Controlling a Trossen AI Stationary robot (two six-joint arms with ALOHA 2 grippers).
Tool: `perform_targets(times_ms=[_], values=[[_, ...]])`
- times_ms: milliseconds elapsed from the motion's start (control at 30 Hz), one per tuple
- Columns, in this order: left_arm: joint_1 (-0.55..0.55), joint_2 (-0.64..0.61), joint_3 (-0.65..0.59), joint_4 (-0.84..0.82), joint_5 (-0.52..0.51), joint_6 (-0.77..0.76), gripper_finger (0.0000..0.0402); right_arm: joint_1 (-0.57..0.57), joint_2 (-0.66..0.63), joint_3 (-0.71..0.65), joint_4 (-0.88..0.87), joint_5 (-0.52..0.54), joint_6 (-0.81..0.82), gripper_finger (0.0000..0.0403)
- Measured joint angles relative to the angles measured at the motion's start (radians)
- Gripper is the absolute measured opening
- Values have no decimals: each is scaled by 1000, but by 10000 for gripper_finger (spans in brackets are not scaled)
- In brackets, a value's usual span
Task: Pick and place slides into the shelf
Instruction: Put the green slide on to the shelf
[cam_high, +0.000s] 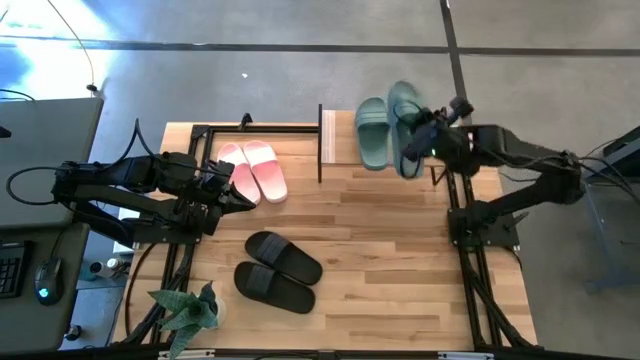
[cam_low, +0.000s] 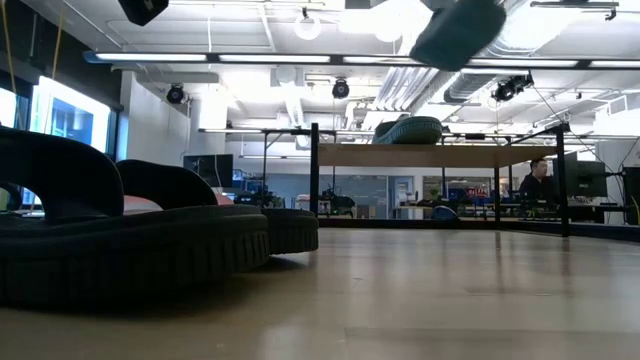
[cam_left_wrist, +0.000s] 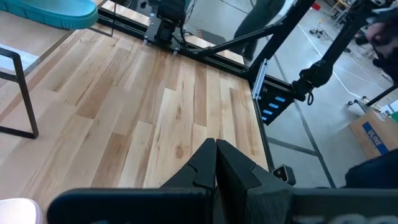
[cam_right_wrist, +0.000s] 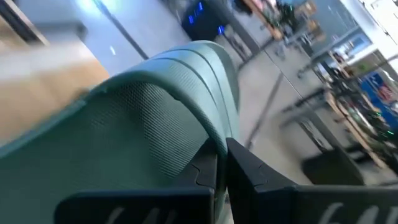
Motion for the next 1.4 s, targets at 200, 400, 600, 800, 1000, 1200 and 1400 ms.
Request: perform_targets(times_ms=[200, 400, 600, 800, 1000, 1200, 1400], values=[[0, 0, 0, 0, 0, 0, 1, -158, 2, -3, -3, -74, -169, 0], [0, 0, 0, 0, 0, 0, 1, -247, -13, -123, 96, -147, -304, 0], [0, 0, 0, 0, 0, 0, 1, -318, -56, -293, 329, -132, -431, 0], [0, 0, 0, 0, 0, 0, 1, -381, -33, -325, 358, -228, -457, 0], [0, 0, 0, 0, 0, 0, 1, -427, 1, -346, 389, -285, -471, 0], [0, 0, 0, 0, 0, 0, 1, -461, 9, -359, 423, -299, -485, 0], [0, 0, 0, 0, 0, 0, 1, -472, 34, -363, 410, -316, -492, 0]])
